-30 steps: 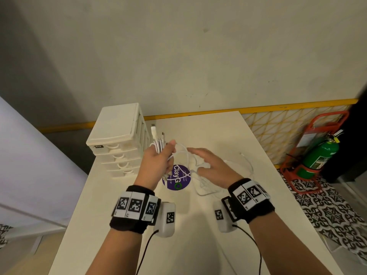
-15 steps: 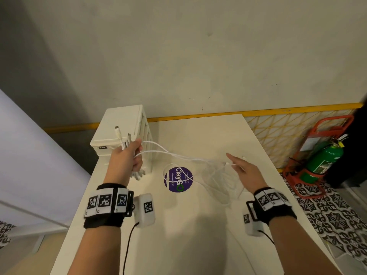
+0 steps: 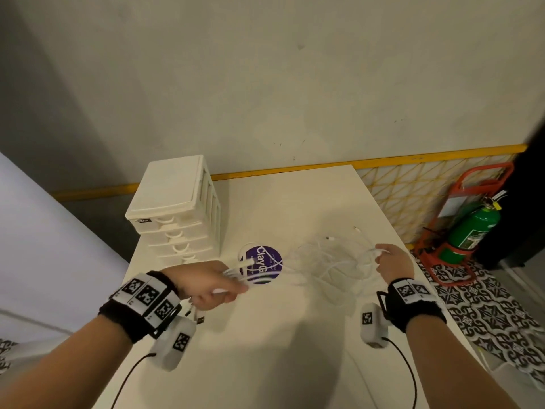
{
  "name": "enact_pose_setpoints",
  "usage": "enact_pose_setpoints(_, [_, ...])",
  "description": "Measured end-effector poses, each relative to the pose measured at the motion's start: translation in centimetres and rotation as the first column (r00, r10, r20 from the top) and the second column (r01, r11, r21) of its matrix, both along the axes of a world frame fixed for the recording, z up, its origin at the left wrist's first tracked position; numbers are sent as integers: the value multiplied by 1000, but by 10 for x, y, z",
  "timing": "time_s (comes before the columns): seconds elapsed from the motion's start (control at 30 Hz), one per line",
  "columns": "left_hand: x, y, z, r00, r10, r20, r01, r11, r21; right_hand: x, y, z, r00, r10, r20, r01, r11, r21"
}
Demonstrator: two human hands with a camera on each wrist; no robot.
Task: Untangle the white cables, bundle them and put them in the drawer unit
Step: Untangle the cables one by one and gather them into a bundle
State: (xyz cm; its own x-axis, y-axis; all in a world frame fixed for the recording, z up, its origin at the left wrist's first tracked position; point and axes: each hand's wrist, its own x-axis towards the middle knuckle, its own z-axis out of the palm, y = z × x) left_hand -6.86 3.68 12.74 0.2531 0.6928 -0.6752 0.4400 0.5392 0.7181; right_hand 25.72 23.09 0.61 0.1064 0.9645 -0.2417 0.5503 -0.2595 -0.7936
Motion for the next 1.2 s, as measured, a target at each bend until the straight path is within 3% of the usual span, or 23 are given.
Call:
enact_pose_setpoints(0.07, [5,4,4,986,83,147,-96,992,79,-14,-8,7,943,246,226,-237,969,-66])
enact_pose_setpoints(0.17, [10,18,7,924,139,357,-214,960,179,-44,-23,39,773,553,310,-590,806,35])
enact_pose_setpoints(0.23, [13,29,6,883,173,437,-285,936,205,-60,-33,67,678,691,252,-725,686,69])
enact_pose_setpoints(0.3, [17,38,4,837,226,498,-358,915,187,-69,-43,95,618,782,80,-786,613,81])
enact_pose_setpoints(0.43, [31,49,4,776,221,591,-383,909,163,-91,-59,116,513,849,-122,-826,528,198])
enact_pose_setpoints(0.57, [47,50,13,739,135,661,-325,930,173,-110,-63,104,546,794,-267,-720,608,335])
enact_pose_setpoints(0.67, [52,47,16,783,152,603,-354,906,231,-103,-61,107,498,710,-498,-696,670,258])
enact_pose_setpoints(0.77, [42,49,13,760,234,606,-481,829,284,-98,-65,112,373,658,-654,-802,583,129])
enact_pose_setpoints(0.87, [27,55,13,677,372,635,-632,737,241,-98,-74,102,405,733,-547,-838,536,97])
enact_pose_setpoints(0.93, [20,54,14,666,422,615,-660,718,222,-94,-75,95,504,745,-438,-780,610,140])
enact_pose_setpoints(1.0, [19,45,15,776,383,502,-558,787,263,-89,-65,96,661,667,-344,-613,744,266])
enact_pose_setpoints(1.07, [28,34,11,929,242,279,-329,886,327,-87,-50,102,732,581,-355,-433,800,415])
enact_pose_setpoints(1.13, [44,26,4,959,123,255,-201,931,305,-93,-39,107,756,601,-259,-415,746,521])
enact_pose_setpoints(1.2, [56,23,2,882,56,468,-225,923,313,-99,-35,102,762,640,-102,-474,658,585])
